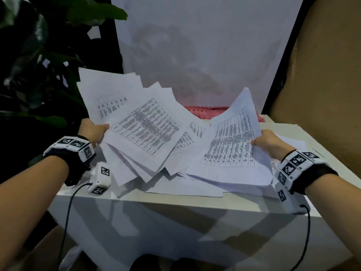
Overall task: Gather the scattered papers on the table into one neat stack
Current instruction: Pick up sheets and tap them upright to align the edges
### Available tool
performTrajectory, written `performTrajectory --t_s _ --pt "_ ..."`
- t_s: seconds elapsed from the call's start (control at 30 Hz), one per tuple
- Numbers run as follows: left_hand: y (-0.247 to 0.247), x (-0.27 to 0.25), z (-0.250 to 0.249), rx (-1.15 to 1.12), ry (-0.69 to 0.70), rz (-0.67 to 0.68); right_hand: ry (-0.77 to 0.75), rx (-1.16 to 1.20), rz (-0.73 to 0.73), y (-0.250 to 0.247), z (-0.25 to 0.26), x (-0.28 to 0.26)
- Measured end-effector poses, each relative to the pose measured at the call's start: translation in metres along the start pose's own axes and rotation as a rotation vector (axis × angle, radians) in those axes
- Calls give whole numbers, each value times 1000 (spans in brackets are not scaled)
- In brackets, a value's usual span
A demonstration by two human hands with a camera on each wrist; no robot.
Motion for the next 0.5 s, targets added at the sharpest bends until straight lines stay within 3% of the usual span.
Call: performTrajectory --t_s 0.17,0.33,0.5 --pt "-5 -3 -6 -111 39 -37 2 -43 -11 -8 -4 -6" --pt "-22 -1 -20 -268 24 -284 -2 -100 1 -14 -5 -13" --pt "-23 0 -33 -457 65 -361 -33 -65 -17 -16 1 -13"
Point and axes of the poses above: each hand's wrist, its own x-axis towards the middle knuckle, its own y-axis out of the palm, z = x × y, the point moved 3 cm from there along x, towards the middle knuckle, and after that the axes turned 1 degree about -y, right-handed, at the moved point
